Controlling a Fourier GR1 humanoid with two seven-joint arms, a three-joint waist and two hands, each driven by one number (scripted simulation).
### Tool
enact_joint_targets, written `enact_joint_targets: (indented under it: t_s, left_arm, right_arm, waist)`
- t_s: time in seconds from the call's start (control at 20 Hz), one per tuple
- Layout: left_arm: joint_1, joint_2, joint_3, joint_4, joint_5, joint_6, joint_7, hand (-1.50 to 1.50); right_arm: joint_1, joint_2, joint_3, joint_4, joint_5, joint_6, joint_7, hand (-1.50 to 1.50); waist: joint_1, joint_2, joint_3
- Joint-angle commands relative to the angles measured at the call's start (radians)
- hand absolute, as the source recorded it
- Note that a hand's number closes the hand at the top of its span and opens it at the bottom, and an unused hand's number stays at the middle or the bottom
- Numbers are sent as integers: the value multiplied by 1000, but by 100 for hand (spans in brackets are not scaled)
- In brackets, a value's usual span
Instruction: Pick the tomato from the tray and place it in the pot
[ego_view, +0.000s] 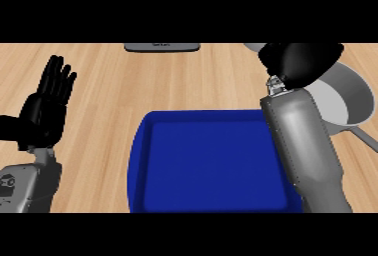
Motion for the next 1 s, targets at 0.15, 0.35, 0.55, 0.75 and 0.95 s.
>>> enact_joint_targets:
  t_s: [0.15,0.35,0.55,0.75,0.95]
  left_arm:
    - [69,-16,-6,-31,-17,1,-38,0]
    - [-4,-16,3,-2,-13,14,0,0]
    - [0,-3,19,41,-12,-18,-34,0]
    - [62,-27,-18,-47,-34,-12,-34,0]
    - [37,-24,13,11,-22,-28,-57,0]
  right_arm:
    - [196,-85,-101,-263,-69,106,-22,150]
    - [391,-133,-129,-450,-131,84,-117,150]
    - [475,-176,-203,-462,-247,22,-206,150]
    - [493,-232,-273,-287,-282,-98,-271,150]
    - [582,-249,-313,-318,-366,-147,-337,150]
  waist:
    - [-6,0,1]
    - [-13,1,1]
    - [0,6,1]
    - [15,7,1]
    - [8,7,1]
